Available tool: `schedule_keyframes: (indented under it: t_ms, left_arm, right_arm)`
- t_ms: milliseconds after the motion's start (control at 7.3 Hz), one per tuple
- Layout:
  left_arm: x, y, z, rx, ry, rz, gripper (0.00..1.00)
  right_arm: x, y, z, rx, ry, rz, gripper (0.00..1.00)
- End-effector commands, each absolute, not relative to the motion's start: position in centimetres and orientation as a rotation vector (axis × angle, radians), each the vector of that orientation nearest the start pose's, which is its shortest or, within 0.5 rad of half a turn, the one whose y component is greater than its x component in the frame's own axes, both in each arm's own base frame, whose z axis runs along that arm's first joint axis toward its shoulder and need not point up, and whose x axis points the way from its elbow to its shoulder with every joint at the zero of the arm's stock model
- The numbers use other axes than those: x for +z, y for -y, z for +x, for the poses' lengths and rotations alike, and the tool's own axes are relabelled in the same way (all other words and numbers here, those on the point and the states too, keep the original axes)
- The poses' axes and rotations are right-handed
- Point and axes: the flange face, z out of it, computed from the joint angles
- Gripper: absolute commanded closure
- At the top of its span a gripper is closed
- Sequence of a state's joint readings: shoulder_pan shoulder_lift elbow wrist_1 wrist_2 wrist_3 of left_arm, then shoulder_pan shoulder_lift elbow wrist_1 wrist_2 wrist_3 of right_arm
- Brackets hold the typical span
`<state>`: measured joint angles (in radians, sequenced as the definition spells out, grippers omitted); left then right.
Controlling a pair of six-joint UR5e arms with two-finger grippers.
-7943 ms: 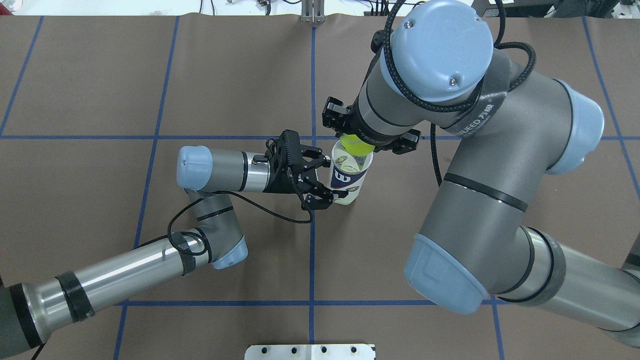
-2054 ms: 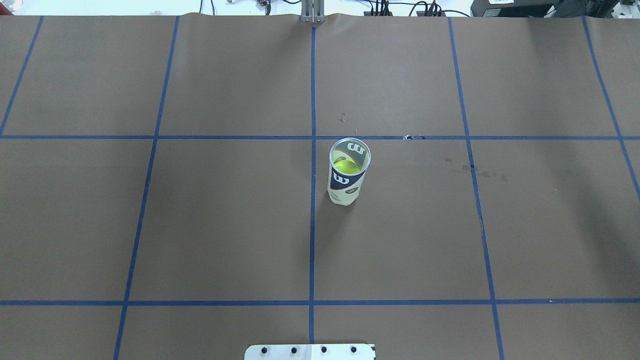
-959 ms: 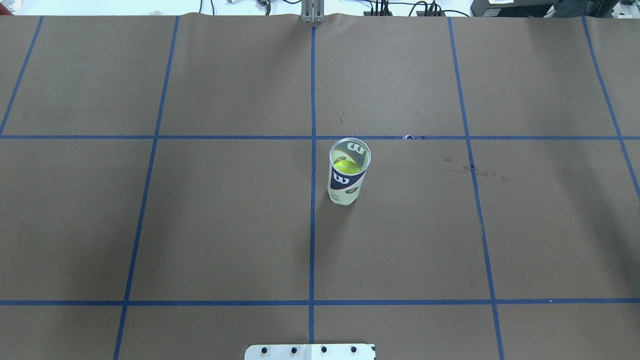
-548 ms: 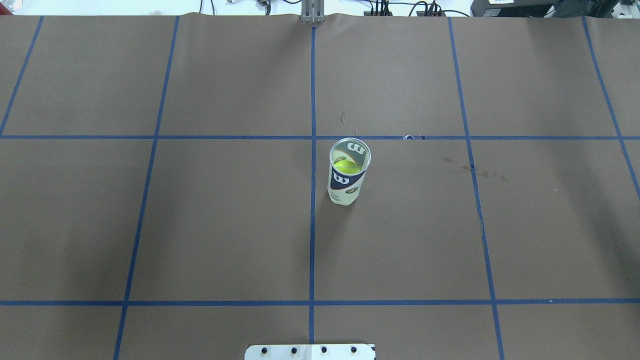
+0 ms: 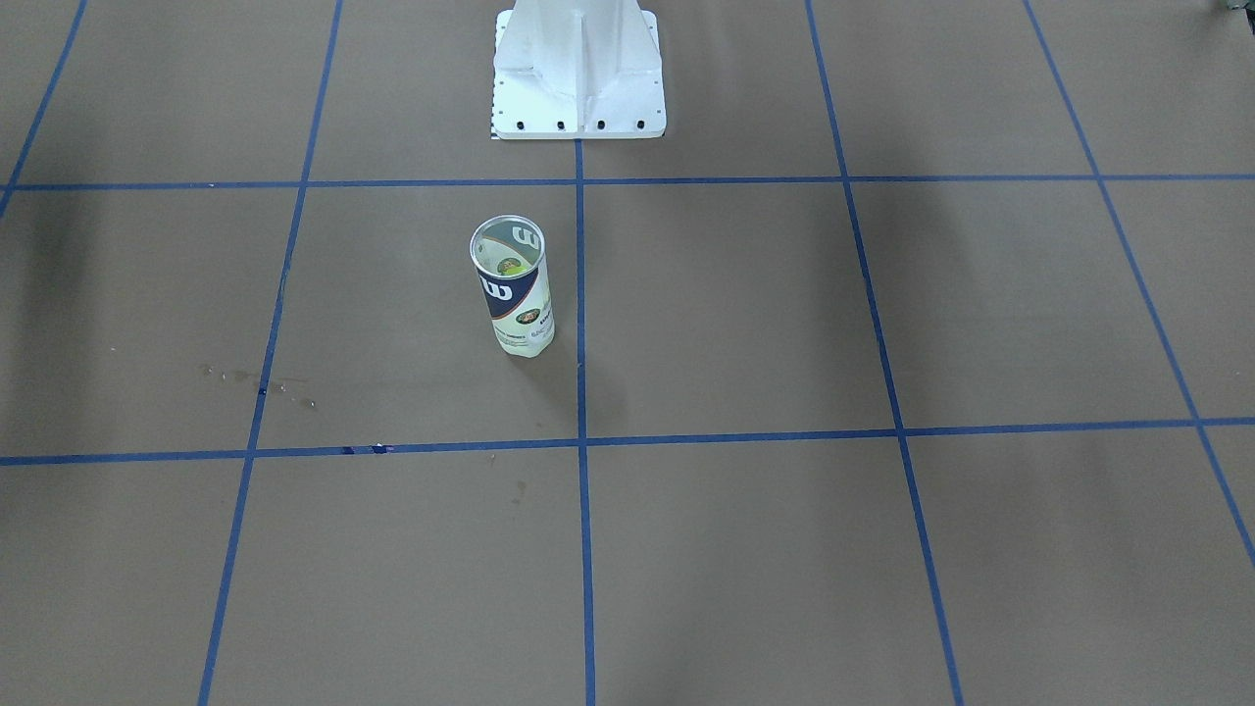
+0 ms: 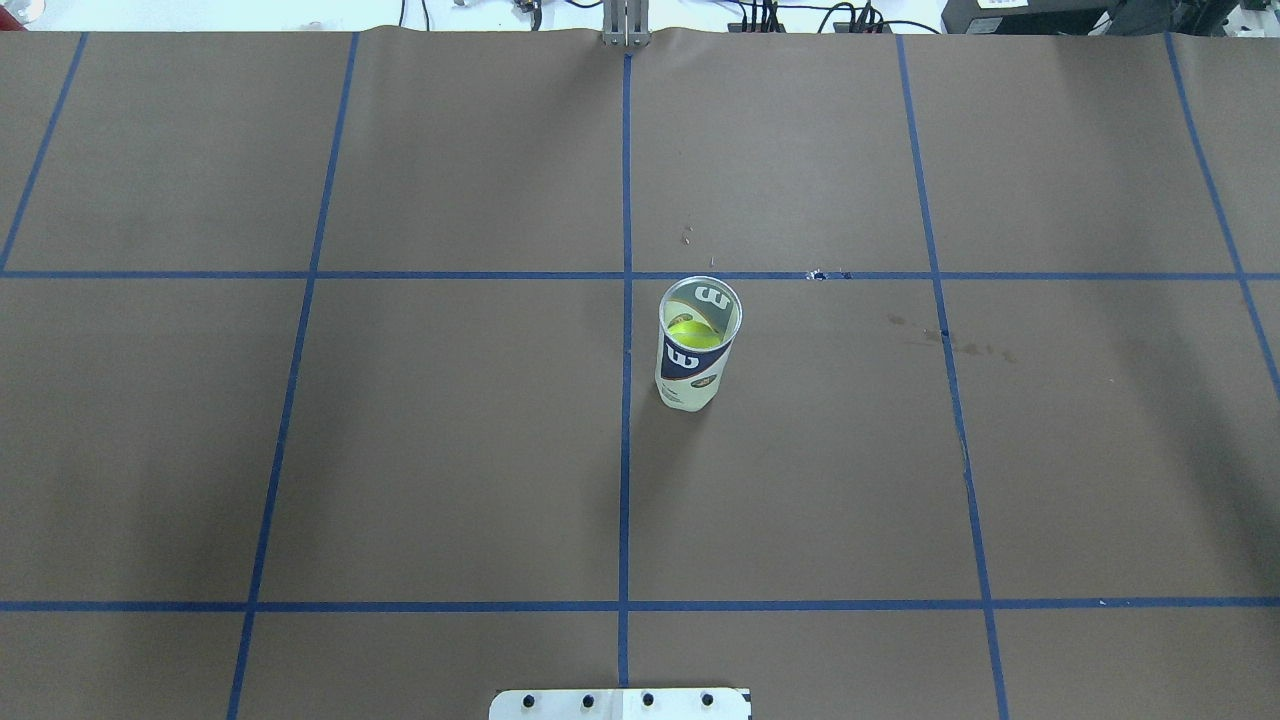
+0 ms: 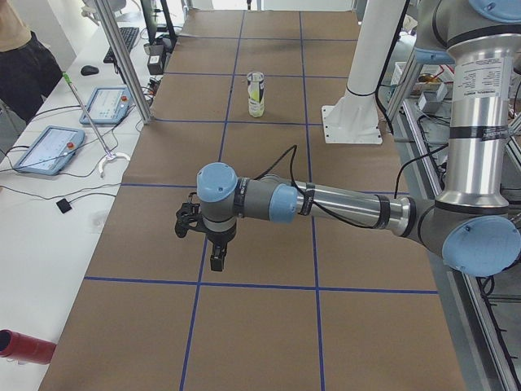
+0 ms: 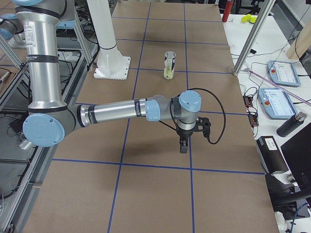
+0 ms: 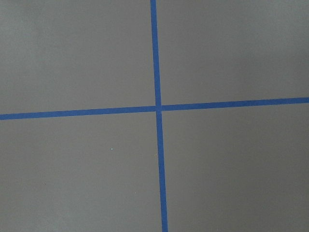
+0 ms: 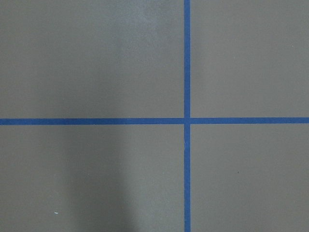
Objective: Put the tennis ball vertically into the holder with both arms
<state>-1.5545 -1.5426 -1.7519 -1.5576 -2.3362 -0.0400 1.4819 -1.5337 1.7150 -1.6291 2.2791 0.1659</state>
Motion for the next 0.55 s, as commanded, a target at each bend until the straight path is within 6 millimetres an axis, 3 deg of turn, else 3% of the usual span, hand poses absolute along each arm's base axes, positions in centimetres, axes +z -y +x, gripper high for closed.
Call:
schedule_keyframes:
  t_ms: [0,411]
  left_arm:
    - [58.55,48.52,-5.60,0.032,-0.769,0.112,0.00]
    - [59.37,48.30,-5.61,0.025,-0.767,0.094,0.00]
  right_arm:
    - [58.20,51.25,2.33,0.036,0.714,0.021,0.01]
    - [58.09,51.14,2.34,0.037,0.714,0.024,0.01]
